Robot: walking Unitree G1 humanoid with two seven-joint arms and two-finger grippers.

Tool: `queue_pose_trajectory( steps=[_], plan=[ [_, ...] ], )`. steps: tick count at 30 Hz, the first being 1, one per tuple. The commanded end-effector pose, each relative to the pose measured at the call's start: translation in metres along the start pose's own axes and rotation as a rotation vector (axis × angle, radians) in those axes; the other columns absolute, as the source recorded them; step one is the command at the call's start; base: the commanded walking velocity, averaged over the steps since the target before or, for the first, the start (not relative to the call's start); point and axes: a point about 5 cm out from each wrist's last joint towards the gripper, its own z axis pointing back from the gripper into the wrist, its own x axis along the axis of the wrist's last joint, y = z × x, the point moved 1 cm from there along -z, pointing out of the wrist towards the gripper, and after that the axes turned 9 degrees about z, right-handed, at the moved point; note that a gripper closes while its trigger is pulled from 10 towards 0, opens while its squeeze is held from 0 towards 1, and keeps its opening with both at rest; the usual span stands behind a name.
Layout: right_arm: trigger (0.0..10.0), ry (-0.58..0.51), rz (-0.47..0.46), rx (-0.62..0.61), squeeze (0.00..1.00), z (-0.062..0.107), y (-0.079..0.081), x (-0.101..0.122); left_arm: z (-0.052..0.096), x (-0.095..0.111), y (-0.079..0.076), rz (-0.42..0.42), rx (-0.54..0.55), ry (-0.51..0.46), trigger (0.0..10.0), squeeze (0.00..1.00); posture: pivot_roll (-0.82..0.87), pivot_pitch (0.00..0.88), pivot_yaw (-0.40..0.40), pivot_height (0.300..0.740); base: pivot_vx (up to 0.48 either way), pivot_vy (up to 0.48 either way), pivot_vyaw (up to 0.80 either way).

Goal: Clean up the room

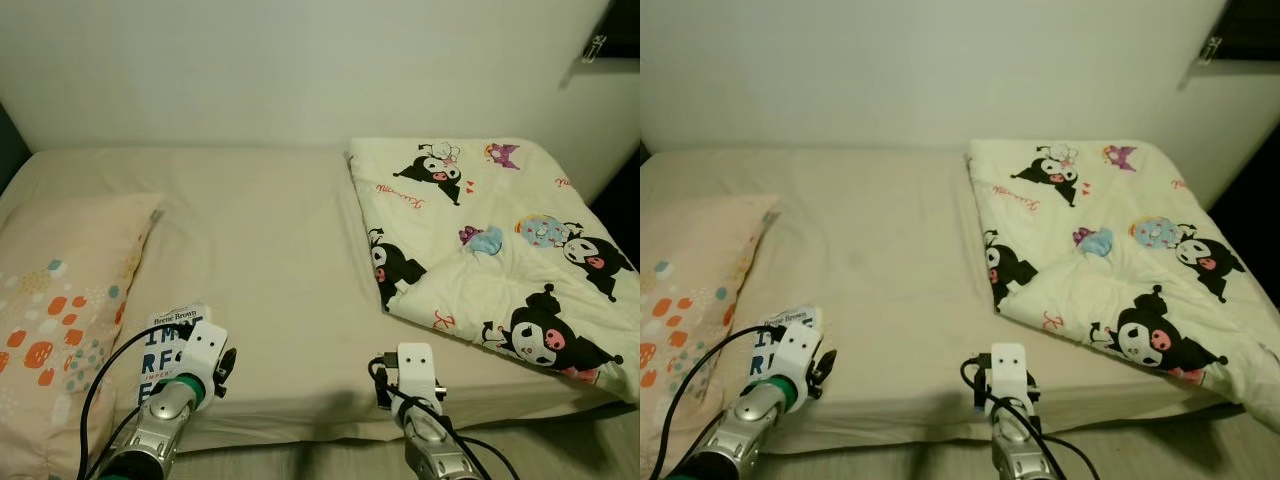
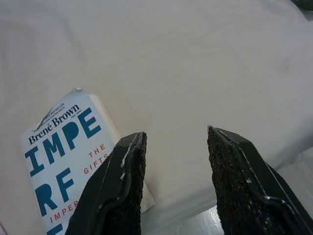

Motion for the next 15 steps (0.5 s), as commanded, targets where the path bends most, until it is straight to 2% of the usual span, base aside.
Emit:
queue_pose_trajectory(
  steps=[1, 4, 5, 8, 11, 13, 15],
  plan=[
    [10.0, 0.022, -0.019, 0.03, 0.0, 0.002, 0.005, -0.005, 0.003, -0.008, -0.002, 0.003, -0.01, 0.031, 10.0, 0.0, 0.11, 0.028, 0.011, 0.74, 0.0, 0.0, 0.0],
    [10.0, 0.035, -0.065, 0.064, 0.0, 0.003, 0.008, -0.006, 0.004, -0.011, -0.002, 0.007, -0.012, 0.041, 10.0, 0.0, 0.11, 0.024, 0.01, 0.74, 0.0, 0.0, 0.0],
    [10.0, 0.068, -0.124, 0.064, 0.0, 0.002, 0.008, -0.009, 0.005, -0.015, -0.001, 0.004, -0.007, 0.056, 10.0, 0.0, 0.11, 0.023, 0.01, 0.74, 0.0, 0.0, 0.0],
    [10.0, 0.087, -0.162, 0.074, 0.0, 0.004, 0.009, -0.014, 0.007, -0.019, -0.001, -0.005, 0.0, 0.072, 10.0, 0.0, 0.11, 0.018, 0.011, 0.74, 0.0, 0.0, 0.0],
    [10.0, 0.085, -0.134, 0.079, 0.0, 0.005, 0.01, -0.017, 0.007, -0.021, -0.003, -0.003, -0.006, 0.077, 10.0, 0.0, 0.11, 0.018, 0.011, 0.74, 0.0, 0.0, 0.0],
    [10.0, 0.047, -0.038, 0.092, 0.0, 0.009, 0.013, -0.019, 0.008, -0.021, -0.005, -0.008, -0.03, 0.072, 10.0, 0.0, 0.11, 0.015, 0.014, 0.74, 0.0, 0.0, 0.0],
    [10.0, 0.038, -0.034, 0.095, 0.0, 0.01, 0.014, -0.019, 0.009, -0.021, -0.006, -0.012, -0.038, 0.069, 10.0, 0.0, 0.11, 0.015, 0.014, 0.74, 0.0, 0.0, 0.0]
  ],
)
